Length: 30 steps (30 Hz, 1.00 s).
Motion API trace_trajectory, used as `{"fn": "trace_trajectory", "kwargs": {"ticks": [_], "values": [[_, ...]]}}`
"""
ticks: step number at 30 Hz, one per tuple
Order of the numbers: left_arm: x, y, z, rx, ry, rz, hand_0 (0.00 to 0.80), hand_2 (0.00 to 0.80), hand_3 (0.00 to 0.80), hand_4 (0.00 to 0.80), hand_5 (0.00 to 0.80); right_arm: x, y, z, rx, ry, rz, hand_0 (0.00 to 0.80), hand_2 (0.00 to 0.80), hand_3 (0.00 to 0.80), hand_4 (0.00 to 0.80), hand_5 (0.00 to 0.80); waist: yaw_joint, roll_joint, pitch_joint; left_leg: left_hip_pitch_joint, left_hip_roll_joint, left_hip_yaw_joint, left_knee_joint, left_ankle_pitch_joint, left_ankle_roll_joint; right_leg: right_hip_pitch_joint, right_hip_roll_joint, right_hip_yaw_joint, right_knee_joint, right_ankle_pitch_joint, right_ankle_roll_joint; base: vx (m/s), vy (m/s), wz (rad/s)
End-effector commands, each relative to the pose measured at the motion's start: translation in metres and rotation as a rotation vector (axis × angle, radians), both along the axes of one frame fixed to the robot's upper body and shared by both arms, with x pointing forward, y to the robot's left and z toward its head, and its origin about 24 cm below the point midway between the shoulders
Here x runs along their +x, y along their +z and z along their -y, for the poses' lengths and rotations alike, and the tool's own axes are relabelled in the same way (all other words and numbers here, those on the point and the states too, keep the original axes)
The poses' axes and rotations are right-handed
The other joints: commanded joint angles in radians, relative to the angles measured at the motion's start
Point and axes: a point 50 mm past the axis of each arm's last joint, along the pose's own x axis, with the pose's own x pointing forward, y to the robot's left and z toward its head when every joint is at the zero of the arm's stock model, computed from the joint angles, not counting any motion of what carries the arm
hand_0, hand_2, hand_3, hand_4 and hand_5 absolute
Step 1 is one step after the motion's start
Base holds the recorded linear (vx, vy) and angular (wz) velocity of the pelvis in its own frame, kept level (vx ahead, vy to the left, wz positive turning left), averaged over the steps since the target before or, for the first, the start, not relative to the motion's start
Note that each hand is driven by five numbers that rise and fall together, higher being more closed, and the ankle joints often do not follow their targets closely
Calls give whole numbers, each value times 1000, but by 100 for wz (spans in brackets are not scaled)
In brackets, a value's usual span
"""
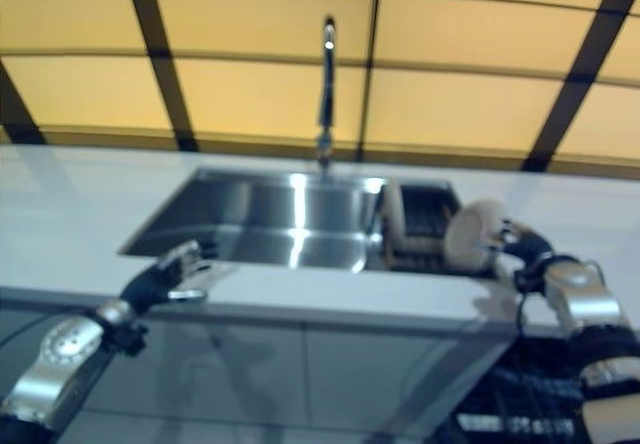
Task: Take plates into dishwasher
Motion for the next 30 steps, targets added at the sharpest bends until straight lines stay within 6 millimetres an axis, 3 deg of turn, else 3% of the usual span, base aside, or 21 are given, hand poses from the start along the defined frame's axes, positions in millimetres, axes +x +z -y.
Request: {"fn": "trace_trajectory", "kwargs": {"ticks": [1,17,26,30], "values": [[7,34,3,-20,-48,144,0,0,0,0,0,2,48,15,-102,-40,116,0,0,0,0,0,-6,-26,-37,-16,-5,4,-2,9,7,10,-49,0,5,36,44,0,0,0],[10,29,-3,-23,-26,132,0,0,0,0,0,-6,67,28,-117,-51,142,0,0,0,0,0,-33,-34,-51,-10,-4,26,-2,4,7,5,-39,28,8,36,45,-15,4,-4],[14,46,9,-42,-77,192,0,0,0,0,0,-4,22,20,33,-22,59,0,0,0,0,0,-17,-28,-43,-8,-1,13,-2,-7,6,15,-43,12,2,23,46,9,-26,0],[14,51,11,-41,-94,205,0,0,0,0,0,-3,11,16,83,-10,46,0,0,0,0,0,-10,-24,-41,-13,-1,8,-2,5,5,14,-47,5,2,32,45,25,-17,3]]}}
